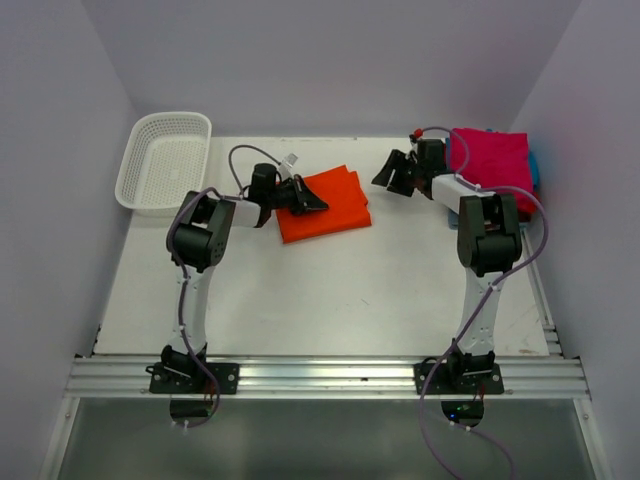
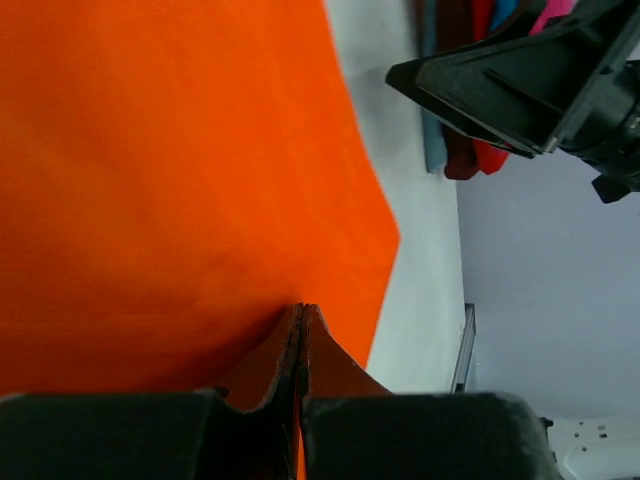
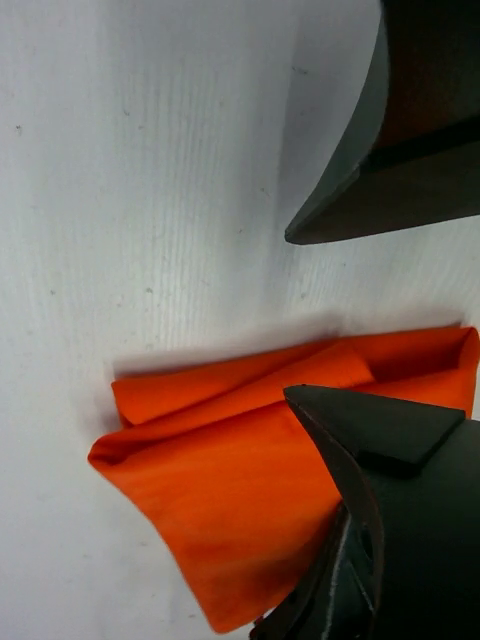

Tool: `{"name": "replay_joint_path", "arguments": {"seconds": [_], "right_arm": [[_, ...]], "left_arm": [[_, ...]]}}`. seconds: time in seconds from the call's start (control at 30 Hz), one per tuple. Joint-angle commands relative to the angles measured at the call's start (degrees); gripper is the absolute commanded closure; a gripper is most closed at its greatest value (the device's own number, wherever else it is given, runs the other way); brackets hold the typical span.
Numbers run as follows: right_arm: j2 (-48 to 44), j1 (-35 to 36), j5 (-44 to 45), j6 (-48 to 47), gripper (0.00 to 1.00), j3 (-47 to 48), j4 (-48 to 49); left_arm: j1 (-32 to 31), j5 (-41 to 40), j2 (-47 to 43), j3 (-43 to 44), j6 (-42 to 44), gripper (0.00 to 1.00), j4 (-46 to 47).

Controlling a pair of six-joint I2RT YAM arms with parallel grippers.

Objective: Fold and stack the t-shirts
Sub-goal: Fold the tshirt

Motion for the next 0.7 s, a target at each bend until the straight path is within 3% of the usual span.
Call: {"name": "replay_joint_path", "arguments": {"seconds": [0.0, 0.03, 0.07, 0.1, 0.3, 0.67], "right_arm": [[0.02, 0.16, -6.13, -1.63, 0.35, 1.03, 0.47], [0.28, 0.07, -6.74, -2.16, 0.27, 1.99, -0.93], [1.24, 0.07, -8.06, -3.3, 0.08, 2.87, -2.08], [2.03, 0.07, -8.77, -3.83, 0.02, 3.75, -3.22], [6.34, 0.16, -13.51, -4.45, 0.01, 7.01, -6.22], [8.46, 5.69, -10.27, -4.8, 0.01, 0.52, -7.01]], "left_arm": [[0.47, -3.04, 0.48, 4.3, 2.14, 1.0, -5.21], [0.47, -4.09, 0.83, 5.18, 2.93, 1.0, -7.17], [0.47, -5.84, 1.53, 5.71, 4.33, 1.0, -9.1], [0.47, -6.73, 1.8, 6.32, 5.04, 1.0, -13.04], [0.47, -8.94, 6.45, 14.92, 14.18, 1.0, -28.43], [0.12, 1.26, 4.79, 8.89, 26.05, 1.0, -32.68]]}}
